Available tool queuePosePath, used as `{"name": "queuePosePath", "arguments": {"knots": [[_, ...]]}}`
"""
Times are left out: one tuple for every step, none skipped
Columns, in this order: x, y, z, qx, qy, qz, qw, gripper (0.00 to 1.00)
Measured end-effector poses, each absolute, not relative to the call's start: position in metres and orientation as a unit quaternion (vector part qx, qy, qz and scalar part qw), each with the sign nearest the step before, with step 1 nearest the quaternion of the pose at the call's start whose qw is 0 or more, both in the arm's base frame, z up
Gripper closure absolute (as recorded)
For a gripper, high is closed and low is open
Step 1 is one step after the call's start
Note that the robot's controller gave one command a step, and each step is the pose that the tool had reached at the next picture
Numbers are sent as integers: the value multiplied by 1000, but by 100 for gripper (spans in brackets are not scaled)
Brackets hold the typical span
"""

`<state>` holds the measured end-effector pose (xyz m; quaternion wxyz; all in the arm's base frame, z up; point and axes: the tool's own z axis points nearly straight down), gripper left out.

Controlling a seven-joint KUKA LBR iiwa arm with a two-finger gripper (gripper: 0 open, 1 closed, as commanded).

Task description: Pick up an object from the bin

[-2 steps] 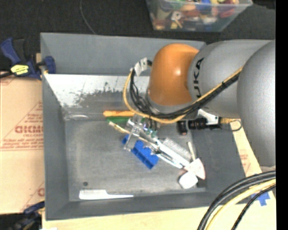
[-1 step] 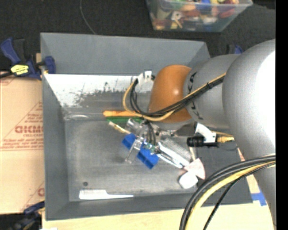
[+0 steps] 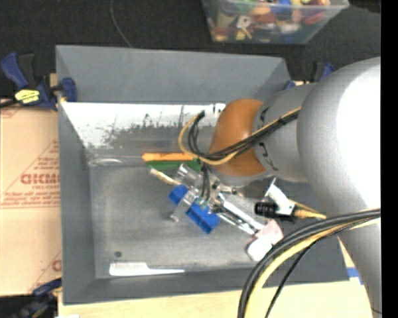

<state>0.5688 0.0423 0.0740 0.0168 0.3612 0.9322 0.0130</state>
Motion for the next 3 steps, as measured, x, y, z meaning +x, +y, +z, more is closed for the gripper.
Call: {"name": "queuePosePath", "arguments": {"knots": [[557, 44, 70, 337, 941, 4, 4, 100], [557, 44, 70, 337, 941, 4, 4, 100], [553, 44, 88, 337, 941, 2, -2, 100]]}}
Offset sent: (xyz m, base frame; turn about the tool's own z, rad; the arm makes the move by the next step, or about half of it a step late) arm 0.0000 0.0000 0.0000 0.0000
